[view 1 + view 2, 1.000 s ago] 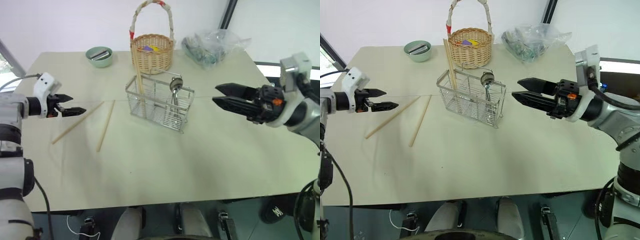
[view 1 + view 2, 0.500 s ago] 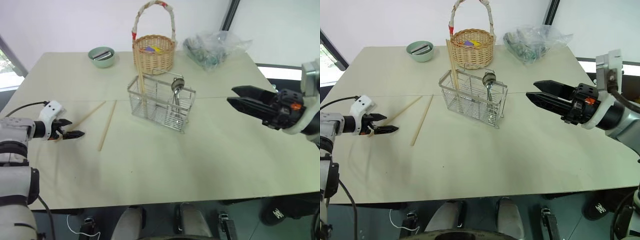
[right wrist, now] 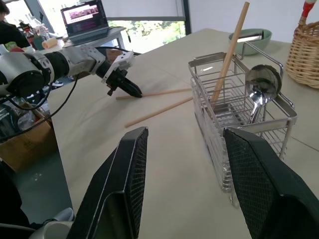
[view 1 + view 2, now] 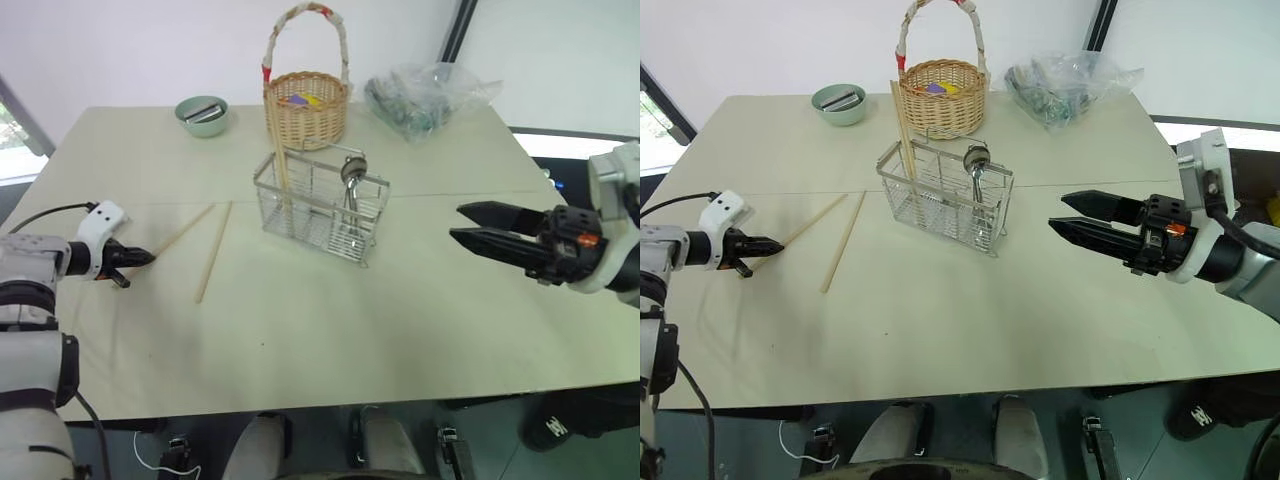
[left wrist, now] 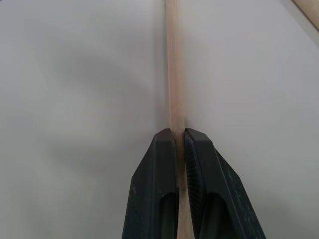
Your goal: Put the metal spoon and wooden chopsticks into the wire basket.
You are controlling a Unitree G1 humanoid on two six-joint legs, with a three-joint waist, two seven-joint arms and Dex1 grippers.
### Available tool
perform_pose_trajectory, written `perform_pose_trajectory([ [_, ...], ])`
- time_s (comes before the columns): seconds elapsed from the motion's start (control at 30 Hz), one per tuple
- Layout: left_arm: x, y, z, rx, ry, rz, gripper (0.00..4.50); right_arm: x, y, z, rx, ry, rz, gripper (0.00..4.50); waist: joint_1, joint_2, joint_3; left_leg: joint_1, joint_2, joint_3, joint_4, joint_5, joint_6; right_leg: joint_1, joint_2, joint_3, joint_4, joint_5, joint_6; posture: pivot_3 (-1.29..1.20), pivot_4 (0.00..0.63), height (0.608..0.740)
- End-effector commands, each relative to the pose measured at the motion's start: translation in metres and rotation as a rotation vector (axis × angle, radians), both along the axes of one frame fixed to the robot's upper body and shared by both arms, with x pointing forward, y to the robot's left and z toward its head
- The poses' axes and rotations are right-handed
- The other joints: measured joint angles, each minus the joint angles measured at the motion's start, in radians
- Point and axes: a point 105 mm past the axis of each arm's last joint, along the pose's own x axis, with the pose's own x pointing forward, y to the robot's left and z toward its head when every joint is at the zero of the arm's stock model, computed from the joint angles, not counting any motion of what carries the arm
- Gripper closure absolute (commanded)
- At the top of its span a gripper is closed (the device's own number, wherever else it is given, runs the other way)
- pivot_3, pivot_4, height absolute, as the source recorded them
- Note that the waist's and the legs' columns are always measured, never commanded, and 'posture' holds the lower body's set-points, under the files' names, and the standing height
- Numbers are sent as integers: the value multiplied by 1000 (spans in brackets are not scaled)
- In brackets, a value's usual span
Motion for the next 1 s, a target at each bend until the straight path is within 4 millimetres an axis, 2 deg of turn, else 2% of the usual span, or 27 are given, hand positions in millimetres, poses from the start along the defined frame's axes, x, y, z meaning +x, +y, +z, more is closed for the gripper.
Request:
perform_pose_trajectory([
  [0.03,3,1,6,-14,-20,16,4473,-7,3,4,-37,-53,22,2028,1,0,0,0,0,0,0,0,0,0,0,0,0,0,0,0,150,681],
  [0.17,9,-1,16,-52,-79,32,4473,-8,4,0,-48,-54,28,2028,0,-1,0,0,0,0,0,0,0,0,0,0,0,0,0,0,150,681],
  [0.2,15,-2,25,-81,-143,52,4473,-8,5,-1,-52,-56,28,2028,1,-1,0,0,0,0,0,0,0,0,0,0,0,0,0,0,150,681],
  [0.33,40,-12,79,-234,-439,121,4473,-9,4,-6,-70,-62,32,2028,13,-5,1,-1,0,-1,1,0,0,0,0,-1,0,0,0,0,150,681],
  [0.43,49,-17,125,-406,-630,187,4473,-10,4,-6,-77,-63,36,2028,20,-5,1,-2,0,-1,1,0,0,0,0,-1,-1,0,0,0,150,681],
  [0.47,49,-18,133,-444,-660,201,4473,-10,4,-6,-78,-64,38,2028,21,-6,1,-2,0,-1,1,0,0,0,0,-1,-1,0,0,0,150,681],
  [0.53,50,-38,180,-613,-844,193,4473,-10,5,-8,-91,-68,50,2028,21,-5,1,-2,0,-1,1,0,0,0,-1,-1,-1,0,1,0,150,681],
  [0.6,43,-60,214,-732,-961,153,4473,-9,6,-9,-94,-71,56,2028,24,-6,1,-3,-1,-2,2,0,0,0,-1,-2,-1,1,1,0,150,681],
  [0.73,33,-115,256,-870,-1056,32,4473,-6,10,-12,-87,-84,64,2028,21,-6,1,-2,-2,-1,3,0,0,1,-2,-2,-2,1,2,0,150,681],
  [0.8,33,-145,267,-912,-1058,-32,4473,-4,12,-12,-78,-92,66,2028,21,-6,1,-1,-2,-1,3,0,0,2,-1,-2,-2,1,2,0,150,681],
  [0.87,35,-172,270,-940,-1035,-97,4473,-3,14,-13,-73,-96,67,2028,20,-5,1,0,-2,-1,2,0,0,3,0,-2,-2,1,2,0,150,681],
  [0.93,40,-193,264,-952,-996,-144,4473,-3,15,-14,-70,-101,66,2028,20,-5,1,1,-2,0,2,0,0,5,1,-2,-2,1,3,0,150,681],
  [1.0,45,-205,255,-952,-961,-163,4473,-3,17,-14,-67,-106,63,2028,19,-4,1,2,-2,0,2,0,0,5,2,-2,-2,1,3,0,150,681],
])
